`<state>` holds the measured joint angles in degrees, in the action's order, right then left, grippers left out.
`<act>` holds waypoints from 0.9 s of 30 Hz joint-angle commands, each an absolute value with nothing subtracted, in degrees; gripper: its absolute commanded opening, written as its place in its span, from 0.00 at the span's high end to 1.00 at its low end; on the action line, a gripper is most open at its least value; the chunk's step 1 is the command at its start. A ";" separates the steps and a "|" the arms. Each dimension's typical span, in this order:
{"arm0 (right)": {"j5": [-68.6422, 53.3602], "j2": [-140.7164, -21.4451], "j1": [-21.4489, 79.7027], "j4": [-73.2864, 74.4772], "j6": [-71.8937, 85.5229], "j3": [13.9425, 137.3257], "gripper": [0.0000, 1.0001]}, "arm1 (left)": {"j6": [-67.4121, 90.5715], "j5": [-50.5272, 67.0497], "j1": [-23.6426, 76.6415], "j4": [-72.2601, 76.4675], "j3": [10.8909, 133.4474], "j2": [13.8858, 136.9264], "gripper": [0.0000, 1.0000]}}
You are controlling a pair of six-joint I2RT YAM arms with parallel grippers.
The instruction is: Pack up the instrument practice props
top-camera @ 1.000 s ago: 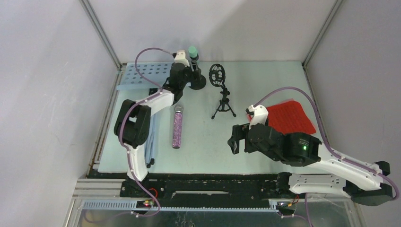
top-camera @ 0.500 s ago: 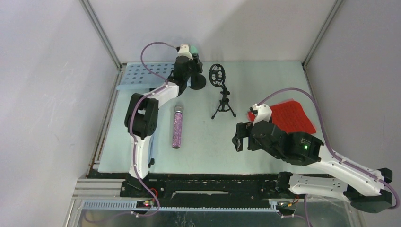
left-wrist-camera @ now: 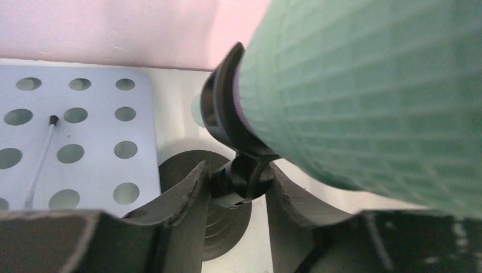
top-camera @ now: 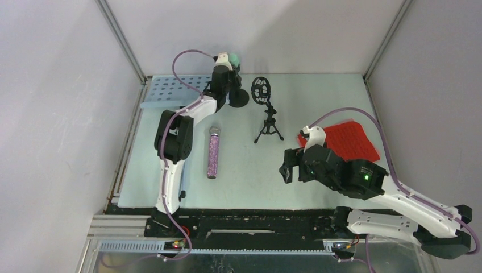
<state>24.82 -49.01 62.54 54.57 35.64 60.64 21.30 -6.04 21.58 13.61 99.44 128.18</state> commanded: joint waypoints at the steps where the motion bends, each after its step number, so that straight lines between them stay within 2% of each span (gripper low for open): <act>1: 24.62 -47.63 61.82 53.63 34.14 60.11 0.00 | 22.73 -4.04 21.28 13.79 103.80 129.21 0.63; 4: 24.32 -47.29 61.41 53.65 33.92 59.62 0.00 | 22.94 -3.78 21.27 14.25 104.13 129.53 0.70; 9: 23.87 -46.92 60.70 53.65 33.32 59.02 0.00 | 20.98 -2.24 21.28 15.70 103.33 128.91 0.89; 13: 23.61 -46.61 60.32 53.77 33.20 58.76 0.00 | 18.90 0.30 21.37 21.99 96.81 124.90 0.98; 17: 22.96 -46.11 60.29 53.54 33.29 58.23 0.00 | 18.19 2.40 21.69 29.41 87.65 118.89 1.00; 27: 21.86 -43.94 60.30 53.68 35.42 56.76 0.00 | 15.07 3.78 23.53 31.21 74.05 104.14 1.00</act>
